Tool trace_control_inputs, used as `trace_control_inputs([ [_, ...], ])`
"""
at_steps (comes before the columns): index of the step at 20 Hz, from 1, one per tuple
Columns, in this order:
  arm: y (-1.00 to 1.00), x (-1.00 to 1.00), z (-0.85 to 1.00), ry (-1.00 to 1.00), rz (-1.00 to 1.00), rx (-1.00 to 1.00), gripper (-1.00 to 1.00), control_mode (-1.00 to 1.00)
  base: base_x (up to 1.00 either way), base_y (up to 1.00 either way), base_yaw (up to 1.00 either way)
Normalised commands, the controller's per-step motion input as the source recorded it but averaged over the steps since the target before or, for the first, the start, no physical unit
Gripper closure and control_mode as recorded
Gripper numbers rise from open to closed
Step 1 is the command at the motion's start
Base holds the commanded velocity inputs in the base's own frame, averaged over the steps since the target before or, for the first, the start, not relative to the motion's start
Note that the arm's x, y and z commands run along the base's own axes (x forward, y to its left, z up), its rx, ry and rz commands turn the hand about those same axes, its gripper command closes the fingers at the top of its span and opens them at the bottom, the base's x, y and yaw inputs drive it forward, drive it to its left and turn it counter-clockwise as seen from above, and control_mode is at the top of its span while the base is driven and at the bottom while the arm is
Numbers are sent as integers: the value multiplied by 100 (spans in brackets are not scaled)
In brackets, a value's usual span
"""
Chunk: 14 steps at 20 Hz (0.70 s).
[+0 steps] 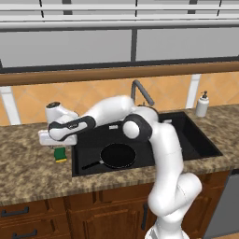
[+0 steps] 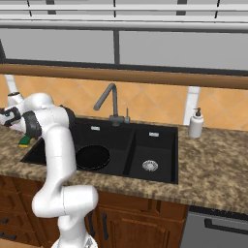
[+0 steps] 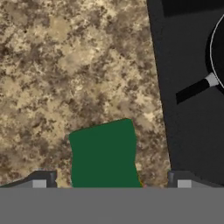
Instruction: Pick the pan and sponge and place them into the sink. Then turn on the water.
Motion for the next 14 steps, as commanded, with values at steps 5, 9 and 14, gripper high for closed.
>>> trace_control_inputs([
  [5, 24, 0, 0, 0, 11, -1, -100, -100, 0, 0, 0],
  [9, -1, 0, -8, 0, 5, 0, -100, -100, 0, 0, 0],
  [14, -6, 0, -37, -4, 2, 1, -100, -100, 0, 0, 0],
])
